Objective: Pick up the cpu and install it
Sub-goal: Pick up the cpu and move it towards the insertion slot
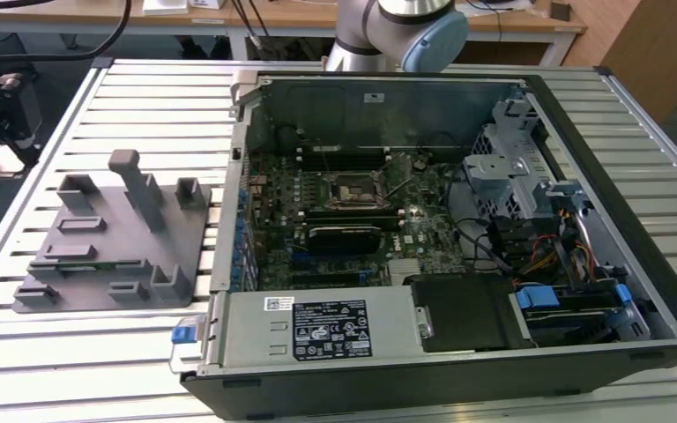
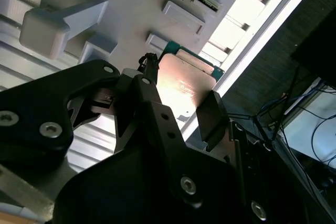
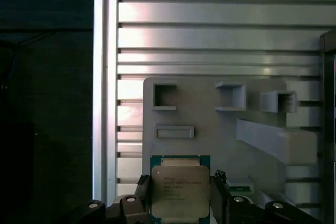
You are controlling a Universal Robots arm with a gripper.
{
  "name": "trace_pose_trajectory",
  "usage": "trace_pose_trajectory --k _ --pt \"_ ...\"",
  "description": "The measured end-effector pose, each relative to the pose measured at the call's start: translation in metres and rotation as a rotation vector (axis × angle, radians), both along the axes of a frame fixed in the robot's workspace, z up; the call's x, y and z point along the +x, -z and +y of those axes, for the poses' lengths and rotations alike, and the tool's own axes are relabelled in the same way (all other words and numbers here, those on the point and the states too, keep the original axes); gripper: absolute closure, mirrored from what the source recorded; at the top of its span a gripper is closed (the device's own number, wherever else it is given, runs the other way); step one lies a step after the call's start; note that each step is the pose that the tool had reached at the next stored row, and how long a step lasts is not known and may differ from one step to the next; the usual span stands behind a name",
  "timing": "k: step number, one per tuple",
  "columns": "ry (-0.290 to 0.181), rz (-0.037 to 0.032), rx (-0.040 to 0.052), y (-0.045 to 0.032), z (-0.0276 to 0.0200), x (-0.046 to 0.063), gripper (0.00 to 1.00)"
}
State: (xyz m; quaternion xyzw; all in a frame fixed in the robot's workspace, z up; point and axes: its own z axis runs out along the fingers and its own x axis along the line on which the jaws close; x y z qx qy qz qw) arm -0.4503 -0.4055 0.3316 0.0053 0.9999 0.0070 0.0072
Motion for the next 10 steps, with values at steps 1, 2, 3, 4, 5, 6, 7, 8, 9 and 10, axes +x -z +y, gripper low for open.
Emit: trace_pose_trajectory --k 1,2,3,4,5,6,7,8,9,10 --pt "0.000 0.0000 0.0000 -0.0008 0.0000 0.0000 0.46" --pt "0.000 0.0000 0.0000 -0.0015 0.0000 0.0000 0.46" --pt "0.000 0.0000 0.0000 -0.0021 0.0000 0.0000 0.46" --pt "0.000 0.0001 0.0000 -0.0029 0.0000 0.0000 0.46" --pt "0.000 0.0001 0.0000 -0.0037 0.0000 0.0000 0.46" --pt "0.000 0.0001 -0.0001 -0.0044 0.0000 0.0000 0.46" --pt "0.000 0.0001 0.0000 -0.0052 0.0000 0.0000 0.46" --pt "0.000 0.0000 0.0000 -0.0060 0.0000 0.0000 0.46" --pt "0.000 -0.0001 0.0000 -0.0067 0.0000 0.0000 0.46" --pt "0.000 0.0000 0.0000 -0.0074 0.0000 0.0000 0.46"
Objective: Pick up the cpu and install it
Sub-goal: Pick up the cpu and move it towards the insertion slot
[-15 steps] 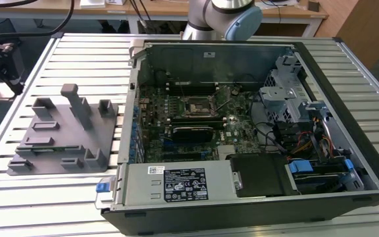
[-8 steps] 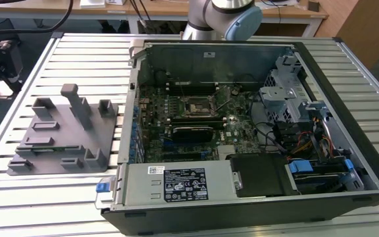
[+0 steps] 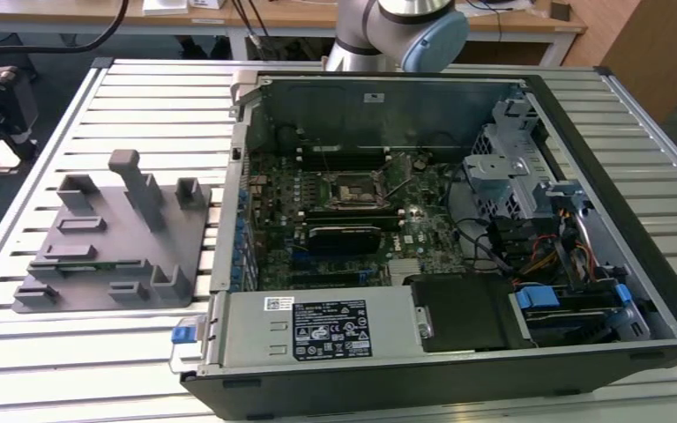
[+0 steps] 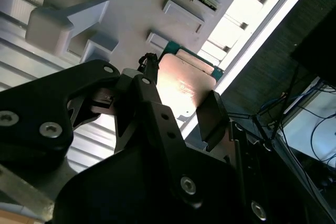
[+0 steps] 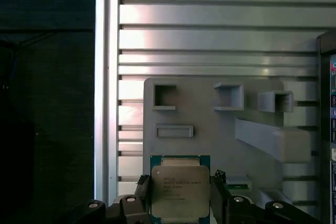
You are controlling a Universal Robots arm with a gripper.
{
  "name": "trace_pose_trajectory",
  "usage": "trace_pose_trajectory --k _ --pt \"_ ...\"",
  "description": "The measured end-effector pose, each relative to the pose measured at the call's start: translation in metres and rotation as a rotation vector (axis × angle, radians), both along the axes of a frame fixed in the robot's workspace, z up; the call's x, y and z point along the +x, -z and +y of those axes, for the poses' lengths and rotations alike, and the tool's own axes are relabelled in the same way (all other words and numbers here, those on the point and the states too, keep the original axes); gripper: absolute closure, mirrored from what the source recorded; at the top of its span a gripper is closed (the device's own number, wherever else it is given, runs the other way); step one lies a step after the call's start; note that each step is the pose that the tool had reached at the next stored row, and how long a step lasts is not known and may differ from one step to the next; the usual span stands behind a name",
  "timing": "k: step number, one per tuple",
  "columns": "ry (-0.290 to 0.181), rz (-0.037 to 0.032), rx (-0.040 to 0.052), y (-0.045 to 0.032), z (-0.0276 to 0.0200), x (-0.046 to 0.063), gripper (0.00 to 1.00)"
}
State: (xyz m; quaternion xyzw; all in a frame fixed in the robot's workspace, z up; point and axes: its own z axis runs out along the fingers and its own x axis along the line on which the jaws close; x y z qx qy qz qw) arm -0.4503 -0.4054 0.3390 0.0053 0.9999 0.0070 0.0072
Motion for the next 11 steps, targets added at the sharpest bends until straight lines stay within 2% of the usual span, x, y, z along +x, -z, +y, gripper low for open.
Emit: trace_pose_trajectory --k 11 --pt "0.000 0.0001 0.0000 -0.0105 0.0000 0.0000 0.46"
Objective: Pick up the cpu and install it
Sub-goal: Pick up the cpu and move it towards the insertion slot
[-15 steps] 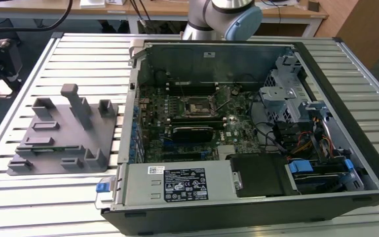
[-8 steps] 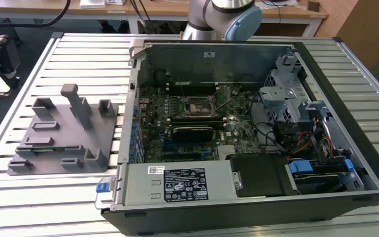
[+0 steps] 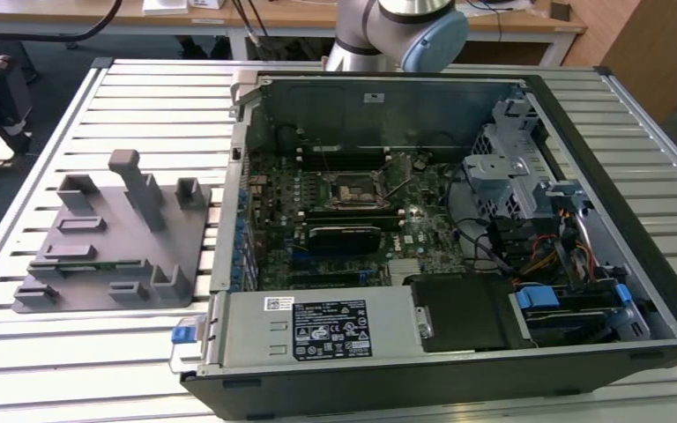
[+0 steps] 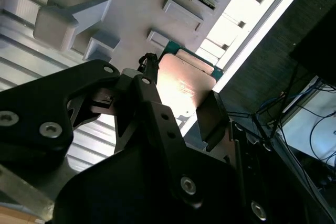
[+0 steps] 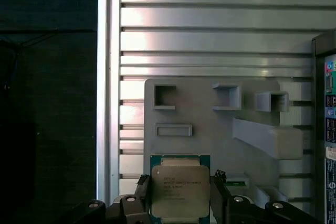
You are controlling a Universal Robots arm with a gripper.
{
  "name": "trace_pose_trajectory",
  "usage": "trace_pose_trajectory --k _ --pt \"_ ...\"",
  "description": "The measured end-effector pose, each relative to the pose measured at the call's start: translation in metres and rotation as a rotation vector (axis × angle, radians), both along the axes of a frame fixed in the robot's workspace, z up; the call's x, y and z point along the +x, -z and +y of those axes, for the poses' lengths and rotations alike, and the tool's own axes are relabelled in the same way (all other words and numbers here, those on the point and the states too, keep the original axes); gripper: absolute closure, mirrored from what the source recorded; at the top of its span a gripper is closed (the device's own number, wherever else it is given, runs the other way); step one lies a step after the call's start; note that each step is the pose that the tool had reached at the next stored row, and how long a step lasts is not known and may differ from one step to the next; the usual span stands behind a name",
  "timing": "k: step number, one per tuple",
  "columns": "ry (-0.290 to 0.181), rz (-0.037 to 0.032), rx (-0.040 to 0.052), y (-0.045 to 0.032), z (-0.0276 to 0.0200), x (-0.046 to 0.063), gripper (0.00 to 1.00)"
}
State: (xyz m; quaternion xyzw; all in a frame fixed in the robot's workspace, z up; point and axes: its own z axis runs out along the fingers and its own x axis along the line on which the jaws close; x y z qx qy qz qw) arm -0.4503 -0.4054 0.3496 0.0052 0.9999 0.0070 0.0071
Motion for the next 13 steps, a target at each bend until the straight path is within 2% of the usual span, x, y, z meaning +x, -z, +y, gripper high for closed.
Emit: trace_pose_trajectory --k 13 --pt "0.000 0.0000 0.0000 -0.0116 0.0000 0.000 0.46"
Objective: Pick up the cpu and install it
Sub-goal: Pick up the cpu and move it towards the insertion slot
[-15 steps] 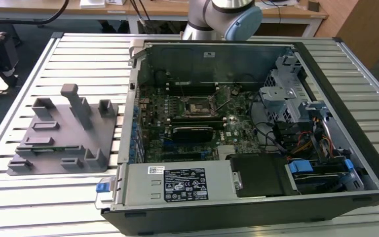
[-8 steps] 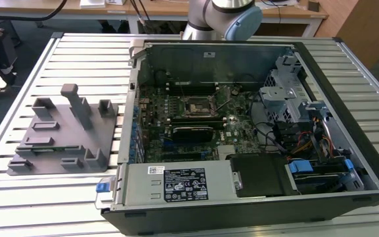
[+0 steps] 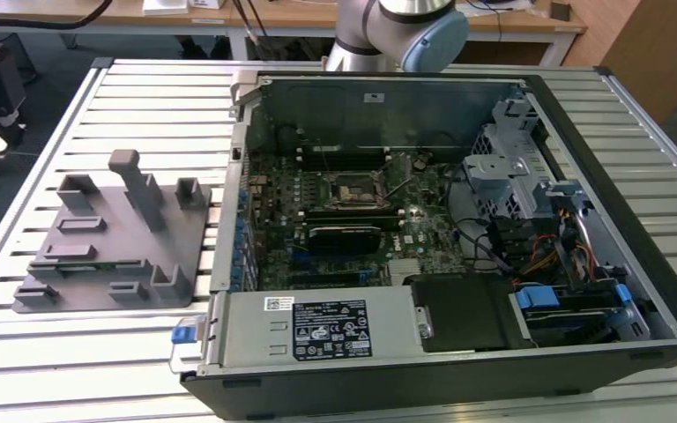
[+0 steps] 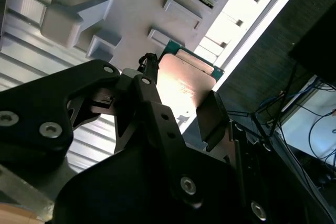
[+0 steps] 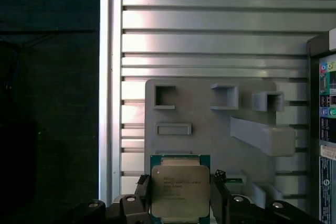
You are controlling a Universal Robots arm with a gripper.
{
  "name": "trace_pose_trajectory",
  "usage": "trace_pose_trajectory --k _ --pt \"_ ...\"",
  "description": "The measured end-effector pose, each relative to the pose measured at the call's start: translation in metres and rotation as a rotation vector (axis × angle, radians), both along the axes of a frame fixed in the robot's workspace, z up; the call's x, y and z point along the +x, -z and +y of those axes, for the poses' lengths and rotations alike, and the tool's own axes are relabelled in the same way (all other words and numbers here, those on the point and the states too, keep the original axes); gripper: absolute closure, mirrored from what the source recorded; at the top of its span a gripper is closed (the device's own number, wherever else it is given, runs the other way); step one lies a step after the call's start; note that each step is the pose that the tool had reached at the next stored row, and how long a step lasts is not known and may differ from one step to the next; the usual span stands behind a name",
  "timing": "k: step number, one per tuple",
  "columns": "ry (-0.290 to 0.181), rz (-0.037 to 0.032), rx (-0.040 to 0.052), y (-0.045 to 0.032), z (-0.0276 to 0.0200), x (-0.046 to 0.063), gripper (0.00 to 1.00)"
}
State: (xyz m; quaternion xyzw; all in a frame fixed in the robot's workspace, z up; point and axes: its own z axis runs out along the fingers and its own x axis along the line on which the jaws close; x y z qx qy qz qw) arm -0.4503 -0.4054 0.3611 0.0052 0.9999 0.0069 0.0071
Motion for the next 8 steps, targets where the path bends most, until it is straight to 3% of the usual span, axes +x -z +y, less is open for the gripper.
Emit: trace_pose_trajectory --k 8 --pt "0.000 -0.0001 0.0001 -0.0116 0.0001 0.000 0.46"
